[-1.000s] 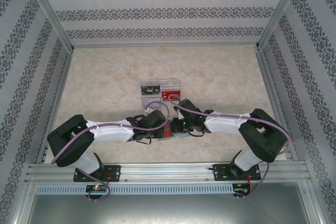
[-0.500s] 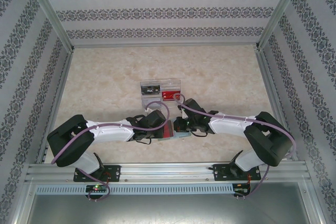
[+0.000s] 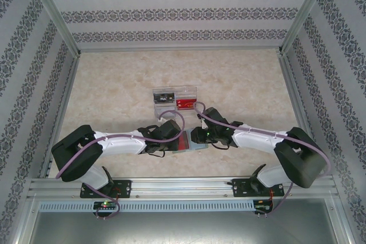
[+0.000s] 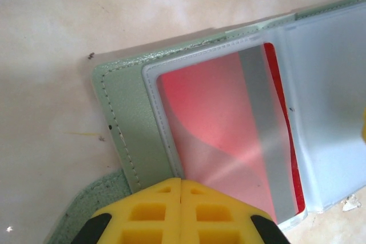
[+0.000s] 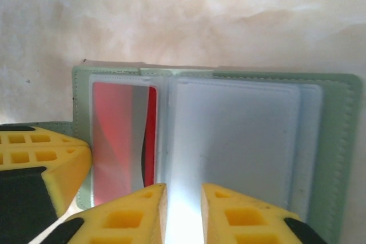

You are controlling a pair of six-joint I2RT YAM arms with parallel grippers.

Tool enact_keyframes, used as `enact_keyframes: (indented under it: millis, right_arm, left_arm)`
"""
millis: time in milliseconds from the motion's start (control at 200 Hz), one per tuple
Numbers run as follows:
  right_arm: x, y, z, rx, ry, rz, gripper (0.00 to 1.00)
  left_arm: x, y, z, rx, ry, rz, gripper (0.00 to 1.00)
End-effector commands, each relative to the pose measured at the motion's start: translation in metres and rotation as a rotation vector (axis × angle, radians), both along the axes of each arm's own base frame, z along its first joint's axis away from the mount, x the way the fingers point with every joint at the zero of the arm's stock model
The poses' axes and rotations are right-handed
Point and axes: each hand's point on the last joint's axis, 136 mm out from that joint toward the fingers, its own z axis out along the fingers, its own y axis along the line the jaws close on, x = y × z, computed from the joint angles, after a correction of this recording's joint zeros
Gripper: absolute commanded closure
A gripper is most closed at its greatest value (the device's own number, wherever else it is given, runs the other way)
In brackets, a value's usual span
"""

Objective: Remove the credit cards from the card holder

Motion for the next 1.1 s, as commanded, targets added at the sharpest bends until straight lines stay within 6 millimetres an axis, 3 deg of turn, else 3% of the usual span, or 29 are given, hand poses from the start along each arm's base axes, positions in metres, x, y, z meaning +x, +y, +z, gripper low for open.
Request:
enact_keyframes:
  millis: [0, 230, 505, 1094]
  right_arm:
    - [0.000, -0.031, -0.009, -0.112, -0.030, -0.044, 0.74]
    - [0.001, -0.053, -0.021, -0.140, -0.009, -0.096, 0.70]
    - [-0.001, -0.044, -0.033, -0.119, 0.039, -0.061, 0.70]
    - [0.000, -0.042, -0.027, -0.108, 0.026, -0.059, 0.70]
  left_arm:
    - [-0.005, -0.005, 0.002, 0.016, 0.005, -0.038, 0.97]
    - [-0.004, -0.006, 0.001, 0.024, 0.006, -0.042, 0.96]
    - [-0.004, -0.008, 0.000, 0.028, 0.009, -0.049, 0.96]
    - [-0.002, -0.010, -0.002, 0.043, 0.012, -0.053, 0.95]
